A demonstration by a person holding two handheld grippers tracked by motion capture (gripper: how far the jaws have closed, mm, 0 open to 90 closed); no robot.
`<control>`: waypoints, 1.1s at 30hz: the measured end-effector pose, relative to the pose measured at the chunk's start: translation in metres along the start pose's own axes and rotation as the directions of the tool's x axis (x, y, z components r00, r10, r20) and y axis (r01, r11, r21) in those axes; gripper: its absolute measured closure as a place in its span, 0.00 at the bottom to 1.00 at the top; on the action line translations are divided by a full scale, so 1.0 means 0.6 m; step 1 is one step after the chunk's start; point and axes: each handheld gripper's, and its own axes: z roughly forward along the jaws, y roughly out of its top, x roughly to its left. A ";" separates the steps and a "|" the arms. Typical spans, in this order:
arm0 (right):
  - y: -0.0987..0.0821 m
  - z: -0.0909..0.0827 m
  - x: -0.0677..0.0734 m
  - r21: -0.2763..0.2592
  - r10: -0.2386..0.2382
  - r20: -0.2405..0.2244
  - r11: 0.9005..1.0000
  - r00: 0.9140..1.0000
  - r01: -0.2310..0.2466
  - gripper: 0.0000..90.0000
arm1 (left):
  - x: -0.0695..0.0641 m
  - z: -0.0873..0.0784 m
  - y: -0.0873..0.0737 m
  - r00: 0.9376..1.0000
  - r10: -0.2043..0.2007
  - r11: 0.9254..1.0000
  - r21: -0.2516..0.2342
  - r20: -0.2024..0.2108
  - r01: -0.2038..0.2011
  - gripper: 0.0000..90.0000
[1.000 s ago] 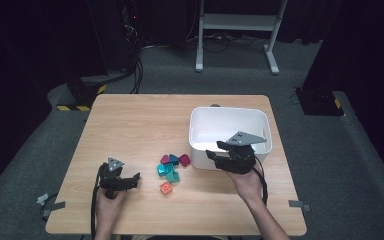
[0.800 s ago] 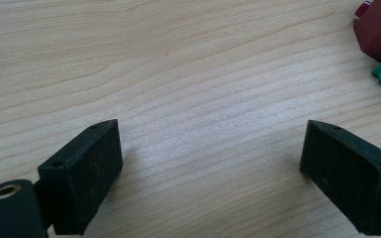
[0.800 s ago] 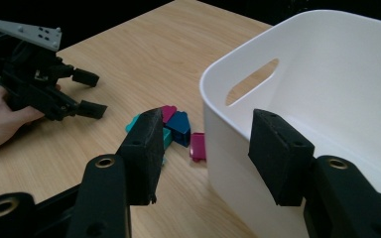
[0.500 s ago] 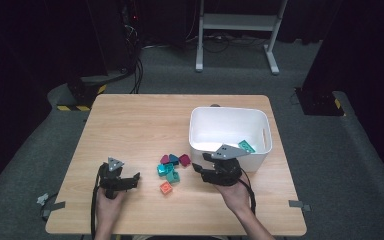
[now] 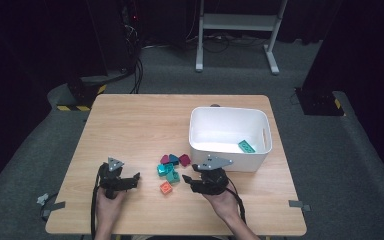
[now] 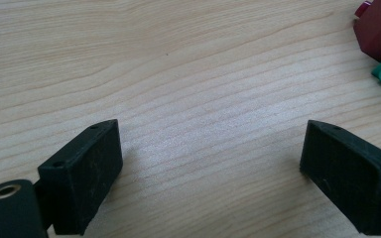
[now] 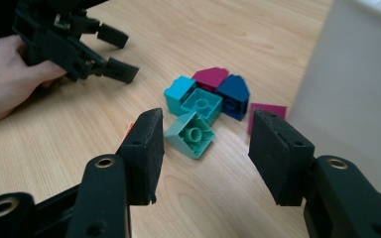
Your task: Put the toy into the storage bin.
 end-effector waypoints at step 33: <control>-0.041 0.125 0.064 0.109 -0.018 -0.094 0.994 0.995 0.028 0.48 | 0.000 0.000 0.000 1.000 0.000 1.000 0.000 0.000 0.000 0.10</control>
